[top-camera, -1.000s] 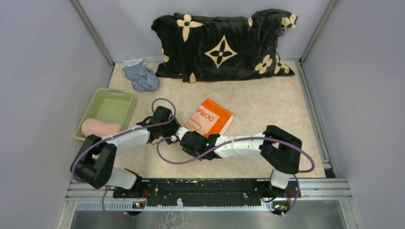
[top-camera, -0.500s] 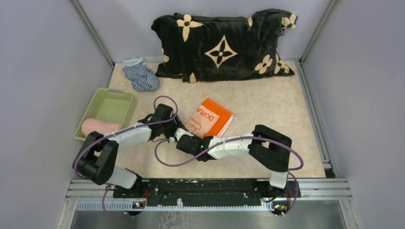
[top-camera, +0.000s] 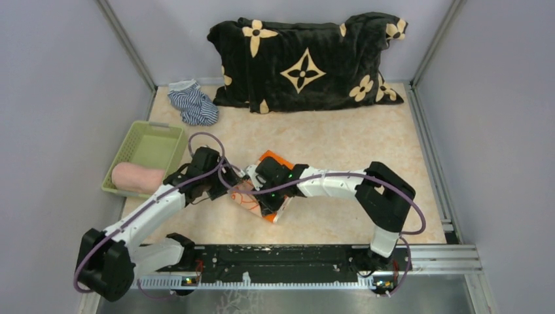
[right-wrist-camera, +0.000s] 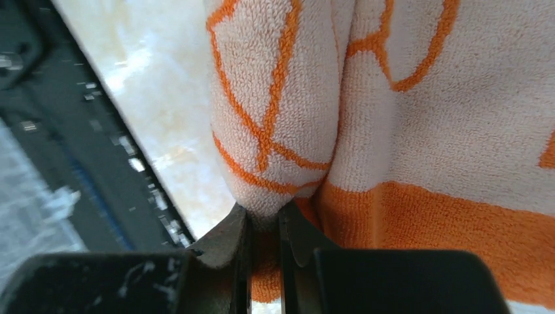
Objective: Roll the towels
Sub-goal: Roll the towel at the center of the board.
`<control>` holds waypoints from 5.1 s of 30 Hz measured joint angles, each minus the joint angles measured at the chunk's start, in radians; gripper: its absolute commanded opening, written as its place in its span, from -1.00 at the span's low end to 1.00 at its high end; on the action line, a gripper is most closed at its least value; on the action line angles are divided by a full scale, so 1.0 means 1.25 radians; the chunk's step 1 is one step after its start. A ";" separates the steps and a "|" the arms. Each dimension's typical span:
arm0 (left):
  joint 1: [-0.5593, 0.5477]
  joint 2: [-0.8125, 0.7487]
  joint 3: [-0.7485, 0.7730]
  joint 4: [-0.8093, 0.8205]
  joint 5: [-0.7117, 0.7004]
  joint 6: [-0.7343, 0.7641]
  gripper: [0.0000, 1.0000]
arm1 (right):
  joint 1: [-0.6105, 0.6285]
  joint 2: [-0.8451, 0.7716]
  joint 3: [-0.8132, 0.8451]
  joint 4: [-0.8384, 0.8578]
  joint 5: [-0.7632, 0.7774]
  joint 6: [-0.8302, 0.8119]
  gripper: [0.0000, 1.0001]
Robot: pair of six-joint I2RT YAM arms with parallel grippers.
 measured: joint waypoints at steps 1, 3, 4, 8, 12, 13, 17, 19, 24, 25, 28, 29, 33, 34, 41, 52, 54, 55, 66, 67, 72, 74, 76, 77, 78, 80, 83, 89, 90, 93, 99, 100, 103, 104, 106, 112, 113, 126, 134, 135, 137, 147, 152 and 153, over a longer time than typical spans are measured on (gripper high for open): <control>0.000 -0.022 -0.002 -0.015 -0.001 -0.002 0.52 | -0.018 0.002 0.000 0.000 -0.049 0.009 -1.00; 0.000 -0.079 -0.010 -0.046 -0.002 -0.011 0.52 | -0.059 0.011 0.000 0.001 -0.150 0.029 -1.00; 0.000 -0.104 -0.016 -0.059 -0.002 -0.017 0.52 | -0.077 0.018 0.001 0.004 -0.190 0.037 -1.00; 0.000 -0.199 -0.064 -0.089 0.014 -0.040 0.52 | -0.160 0.077 0.002 0.025 -0.373 0.077 -1.00; 0.000 -0.242 -0.127 -0.085 0.053 -0.075 0.54 | -0.223 0.137 0.010 0.038 -0.516 0.105 -1.00; 0.000 -0.242 -0.141 -0.079 0.067 -0.083 0.56 | -0.233 0.150 0.015 0.037 -0.541 0.108 -1.00; 0.000 -0.211 -0.160 -0.036 0.098 -0.106 0.57 | -0.261 0.206 0.040 0.026 -0.625 0.113 -1.00; 0.000 -0.183 -0.159 0.011 0.108 -0.113 0.56 | -0.269 0.227 0.052 0.017 -0.654 0.112 -1.00; 0.000 -0.105 -0.157 0.106 0.111 -0.117 0.46 | -0.278 0.249 0.065 0.003 -0.683 0.112 -0.95; 0.000 -0.081 -0.156 0.124 0.111 -0.117 0.41 | -0.278 0.248 0.066 0.002 -0.683 0.113 -0.91; 0.000 -0.023 -0.155 0.157 0.110 -0.117 0.30 | -0.278 0.247 0.069 -0.005 -0.673 0.114 -0.72; 0.000 -0.001 -0.153 0.167 0.109 -0.116 0.27 | -0.278 0.244 0.069 -0.007 -0.666 0.115 -0.65; 0.000 0.074 -0.129 0.195 0.107 -0.108 0.25 | -0.268 0.199 0.069 -0.033 -0.584 0.116 -0.26; 0.000 0.090 -0.121 0.199 0.107 -0.105 0.25 | -0.261 0.174 0.068 -0.043 -0.541 0.111 -0.21; 0.000 0.150 -0.076 0.203 0.106 -0.081 0.25 | -0.145 -0.045 0.068 -0.094 -0.157 0.058 0.09; 0.000 0.168 -0.062 0.203 0.111 -0.071 0.28 | 0.157 -0.122 0.041 -0.071 0.320 -0.052 0.15; 0.000 0.168 -0.062 0.203 0.111 -0.071 0.28 | 0.186 -0.085 0.041 -0.065 0.378 -0.065 0.15; 0.000 0.168 -0.062 0.203 0.111 -0.071 0.29 | 0.197 -0.062 0.041 -0.063 0.405 -0.070 0.15; 0.000 0.195 -0.043 0.215 0.118 -0.063 0.32 | 0.209 0.089 0.037 -0.003 0.602 -0.127 0.15; 0.000 0.202 -0.038 0.217 0.118 -0.059 0.32 | 0.208 0.092 0.036 0.001 0.610 -0.128 0.15; 0.001 0.234 -0.012 0.228 0.119 -0.035 0.32 | 0.183 0.097 0.031 0.019 0.617 -0.141 -0.14; 0.001 0.248 0.001 0.230 0.121 -0.022 0.33 | 0.167 0.099 0.030 0.027 0.618 -0.147 -0.37; 0.001 0.256 0.010 0.230 0.121 -0.010 0.35 | 0.151 0.099 0.030 0.033 0.616 -0.152 -0.73; 0.001 0.258 0.014 0.230 0.121 -0.003 0.37 | 0.146 0.099 0.030 0.035 0.613 -0.154 -0.88; 0.001 0.258 0.016 0.231 0.121 0.003 0.39 | 0.141 0.097 0.030 0.037 0.607 -0.157 -1.00; 0.001 0.250 0.015 0.229 0.118 0.017 0.46 | 0.134 0.085 0.026 0.035 0.578 -0.159 -1.00; 0.001 0.221 0.004 0.216 0.107 0.029 0.53 | 0.112 0.065 0.026 0.024 0.507 -0.158 -1.00; 0.004 0.093 -0.013 0.131 0.075 0.035 0.59 | 0.034 0.023 0.038 -0.003 0.239 -0.127 -1.00; 0.004 0.064 -0.016 0.110 0.068 0.034 0.60 | 0.022 0.023 0.044 -0.007 0.192 -0.118 -1.00; 0.009 -0.027 -0.026 0.046 0.042 0.028 0.60 | -0.026 0.023 0.063 -0.011 0.028 -0.088 -1.00; 0.009 -0.189 -0.061 -0.035 0.036 -0.005 0.60 | -0.148 0.081 0.075 -0.003 -0.291 -0.006 -1.00; 0.009 -0.209 -0.071 -0.043 0.039 -0.014 0.60 | -0.170 0.097 0.080 0.001 -0.340 0.008 -1.00; 0.009 -0.240 -0.107 -0.043 0.055 -0.037 0.60 | -0.226 0.148 0.093 0.007 -0.463 0.041 -1.00; 0.009 -0.242 -0.117 -0.040 0.061 -0.043 0.60 | -0.238 0.165 0.097 0.009 -0.497 0.049 -1.00; 0.009 -0.230 -0.137 -0.028 0.074 -0.055 0.60 | -0.255 0.198 0.107 0.013 -0.562 0.063 -1.00; 0.009 -0.122 -0.140 0.053 0.092 -0.060 0.59 | -0.287 0.269 0.113 0.041 -0.701 0.113 -1.00; 0.009 -0.099 -0.137 0.069 0.092 -0.060 0.56 | -0.291 0.274 0.113 0.044 -0.710 0.118 -1.00; 0.009 0.111 -0.078 0.173 0.089 -0.056 0.40 | -0.289 0.154 0.071 0.023 -0.526 0.129 0.02; 0.009 0.152 -0.061 0.192 0.095 -0.052 0.41 | -0.127 -0.070 0.047 -0.067 -0.063 0.020 0.27; 0.009 0.154 -0.060 0.192 0.096 -0.052 0.42 | -0.090 -0.089 0.046 -0.069 -0.006 0.008 0.28; 0.009 0.158 -0.056 0.191 0.098 -0.050 0.42 | -0.016 -0.121 0.041 -0.065 0.106 -0.019 0.28; 0.009 0.166 -0.050 0.190 0.105 -0.049 0.44 | 0.164 -0.037 0.031 -0.013 0.426 -0.105 0.28; 0.009 0.172 -0.048 0.200 0.106 -0.047 0.48 | 0.170 0.055 0.031 0.016 0.520 -0.137 0.21; 0.009 0.174 -0.046 0.202 0.105 -0.045 0.49 | 0.172 0.062 0.031 0.021 0.534 -0.143 0.17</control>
